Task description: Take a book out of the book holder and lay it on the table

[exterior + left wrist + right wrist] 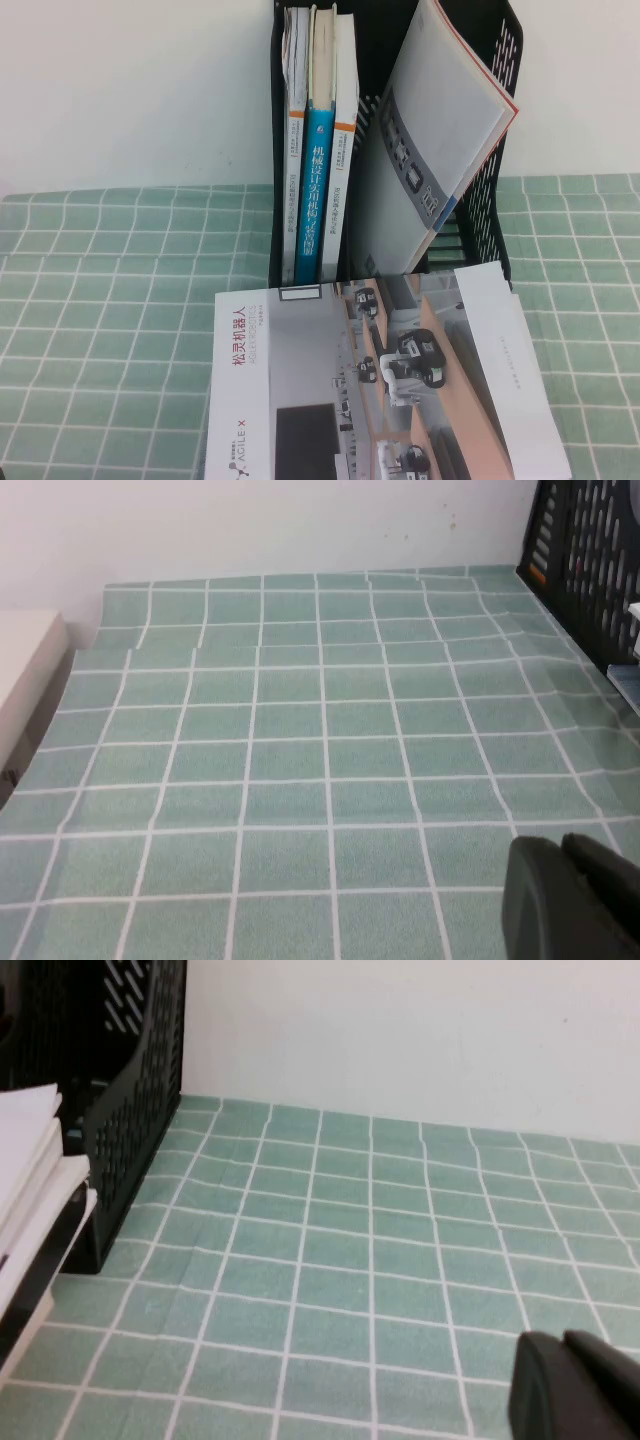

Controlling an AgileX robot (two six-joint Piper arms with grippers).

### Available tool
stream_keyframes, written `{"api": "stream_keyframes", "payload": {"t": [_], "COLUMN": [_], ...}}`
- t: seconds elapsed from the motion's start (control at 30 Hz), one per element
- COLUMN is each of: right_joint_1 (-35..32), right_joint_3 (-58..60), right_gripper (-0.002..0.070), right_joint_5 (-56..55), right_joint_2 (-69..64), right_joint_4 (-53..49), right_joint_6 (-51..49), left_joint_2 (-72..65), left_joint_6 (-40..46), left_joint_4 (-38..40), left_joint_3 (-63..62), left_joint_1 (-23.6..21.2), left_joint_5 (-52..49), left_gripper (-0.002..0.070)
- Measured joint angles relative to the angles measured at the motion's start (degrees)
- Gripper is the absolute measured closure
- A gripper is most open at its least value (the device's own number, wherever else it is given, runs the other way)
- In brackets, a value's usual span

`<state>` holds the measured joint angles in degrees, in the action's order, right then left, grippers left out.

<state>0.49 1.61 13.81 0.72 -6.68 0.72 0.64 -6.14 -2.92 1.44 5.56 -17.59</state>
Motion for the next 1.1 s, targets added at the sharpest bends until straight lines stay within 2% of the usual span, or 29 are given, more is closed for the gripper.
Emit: {"api": "stream_keyframes", "payload": {"t": [0.13, 0.2, 0.47, 0.6, 0.83, 1.0, 1.1], "right_joint_1": [0.0, 0.0, 0.0, 0.0, 0.0, 0.0, 0.0], "right_joint_3": [0.0, 0.0, 0.0, 0.0, 0.0, 0.0, 0.0], "right_gripper": [0.0678, 0.0678, 0.0678, 0.0678, 0.0678, 0.0678, 0.0678], "right_joint_5": [-0.6, -2.8, -24.3, -33.4, -44.5, -45.0, -44.7], "right_joint_2": [0.0, 0.0, 0.0, 0.0, 0.0, 0.0, 0.0], "right_joint_4": [0.0, 0.0, -2.8, -3.2, -3.5, 1.2, 3.9], "right_joint_6": [0.0, 0.0, 0.5, 0.1, -0.4, 1.5, 2.7], "left_joint_2": [0.0, 0.0, 0.0, 0.0, 0.0, 0.0, 0.0], "left_joint_6": [0.0, 0.0, -0.4, -0.7, -4.2, -8.9, -9.3], "left_joint_4": [0.0, -0.1, 0.0, -0.2, 0.8, 10.0, 12.2], "left_joint_3": [0.0, 0.1, 0.2, 0.2, 0.2, 0.2, -1.0], "left_joint_1": [0.0, 0.0, 0.0, 0.0, 0.0, 0.0, 0.0], "left_joint_5": [2.7, 7.4, 30.6, 38.1, 40.8, 40.5, 35.0], "left_gripper": [0.0678, 0.0678, 0.0677, 0.0677, 0.0678, 0.0677, 0.0677]}}
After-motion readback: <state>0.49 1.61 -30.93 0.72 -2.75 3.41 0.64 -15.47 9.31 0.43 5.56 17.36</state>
